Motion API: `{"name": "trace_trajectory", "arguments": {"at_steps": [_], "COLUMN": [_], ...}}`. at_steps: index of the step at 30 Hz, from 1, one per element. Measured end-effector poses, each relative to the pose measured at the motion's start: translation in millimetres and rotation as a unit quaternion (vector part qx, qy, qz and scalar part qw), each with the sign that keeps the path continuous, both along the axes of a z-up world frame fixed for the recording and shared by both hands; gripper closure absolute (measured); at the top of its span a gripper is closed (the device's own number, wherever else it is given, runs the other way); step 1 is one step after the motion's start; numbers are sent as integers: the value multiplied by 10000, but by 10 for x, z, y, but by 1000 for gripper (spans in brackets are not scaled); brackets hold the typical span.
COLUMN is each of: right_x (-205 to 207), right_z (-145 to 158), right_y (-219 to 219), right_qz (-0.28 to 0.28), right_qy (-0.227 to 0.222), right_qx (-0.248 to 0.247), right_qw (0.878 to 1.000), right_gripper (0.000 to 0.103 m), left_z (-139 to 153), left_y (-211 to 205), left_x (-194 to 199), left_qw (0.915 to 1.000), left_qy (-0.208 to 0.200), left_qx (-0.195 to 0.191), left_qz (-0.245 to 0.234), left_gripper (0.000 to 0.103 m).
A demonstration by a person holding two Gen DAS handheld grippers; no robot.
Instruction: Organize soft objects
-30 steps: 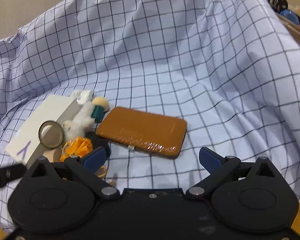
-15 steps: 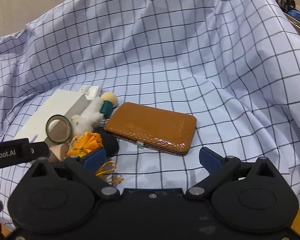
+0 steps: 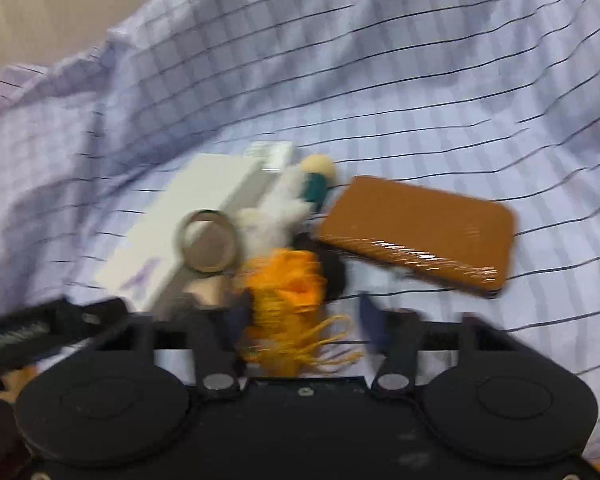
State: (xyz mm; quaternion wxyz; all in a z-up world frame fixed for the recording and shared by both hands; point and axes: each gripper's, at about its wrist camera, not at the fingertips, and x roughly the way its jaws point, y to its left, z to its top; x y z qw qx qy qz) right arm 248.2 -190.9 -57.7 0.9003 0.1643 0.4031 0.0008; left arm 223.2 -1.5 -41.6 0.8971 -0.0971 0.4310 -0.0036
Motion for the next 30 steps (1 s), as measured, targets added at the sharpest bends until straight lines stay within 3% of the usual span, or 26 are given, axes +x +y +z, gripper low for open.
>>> {"name": "trace_trajectory", "arguments": {"at_steps": [7, 16, 21, 30], "right_x": [-112, -335, -381, -426], "right_z": [68, 112, 59, 33], "right_y": [-146, -511, -588, -744], "right_qz": [-233, -658, -828, -1164], "right_qy": [-116, -136, -118, -106], "right_qx": [63, 70, -30, -247], "right_qw": [9996, 9977, 9965, 9928], "right_gripper": [73, 76, 76, 76], "left_z": [4, -14, -68, -152], "left_y": [-93, -141, -362, -727], "left_x": [-26, 8, 31, 27], "left_qw": [9998, 9983, 9971, 9941], "left_qy": [-59, -157, -95, -26], "left_qx": [113, 540, 721, 649], "left_qz": [-160, 144, -215, -870], "left_gripper": [4, 5, 5, 5]}}
